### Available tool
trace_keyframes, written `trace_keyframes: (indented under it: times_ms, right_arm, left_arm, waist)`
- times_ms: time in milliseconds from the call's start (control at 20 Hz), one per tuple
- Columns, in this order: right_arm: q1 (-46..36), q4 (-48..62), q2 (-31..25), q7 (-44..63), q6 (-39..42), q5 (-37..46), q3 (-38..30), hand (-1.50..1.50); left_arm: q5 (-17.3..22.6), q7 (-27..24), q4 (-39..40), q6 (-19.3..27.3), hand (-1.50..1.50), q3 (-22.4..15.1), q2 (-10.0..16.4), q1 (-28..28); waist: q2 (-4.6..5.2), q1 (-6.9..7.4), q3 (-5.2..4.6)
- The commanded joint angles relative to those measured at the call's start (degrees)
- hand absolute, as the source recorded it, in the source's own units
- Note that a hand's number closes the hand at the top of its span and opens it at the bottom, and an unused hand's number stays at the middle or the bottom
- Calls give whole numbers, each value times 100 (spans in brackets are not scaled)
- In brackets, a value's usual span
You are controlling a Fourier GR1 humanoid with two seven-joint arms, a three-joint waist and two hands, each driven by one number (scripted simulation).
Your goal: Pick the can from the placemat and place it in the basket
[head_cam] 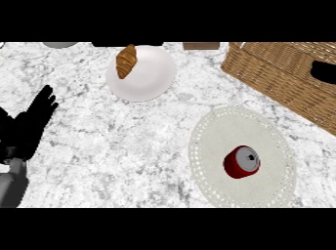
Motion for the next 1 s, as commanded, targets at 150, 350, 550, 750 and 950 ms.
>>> trace_keyframes:
  times_ms: [150, 350, 550, 750, 950]
  right_arm:
    - [1945, -803, 431, -500, 218, 505, -1242, -150]
    - [2982, -1199, 1217, -1227, 229, 1885, -836, -150]
    - [3492, -917, 1884, -2150, 222, 3224, -445, -150]
    - [3835, -391, 2436, -3096, -51, 4354, 75, -150]
    - [3510, 272, 3170, -3444, -688, 4773, 594, -150]
  left_arm:
    - [-19, 311, -36, -192, 0, 224, 170, -120]
    - [-101, -311, 183, -335, 0, 246, -34, 189]
    - [-113, 385, -207, -234, 0, 153, -105, -185]
    - [-182, -55, 65, -328, 0, 306, -226, -13]
    - [-282, 127, -22, -343, 0, 281, -209, -81]
  waist:
    - [24, 13, 11]
    - [36, 50, 9]
    - [43, 94, 13]
    - [43, 120, 7]
    - [48, 158, 4]
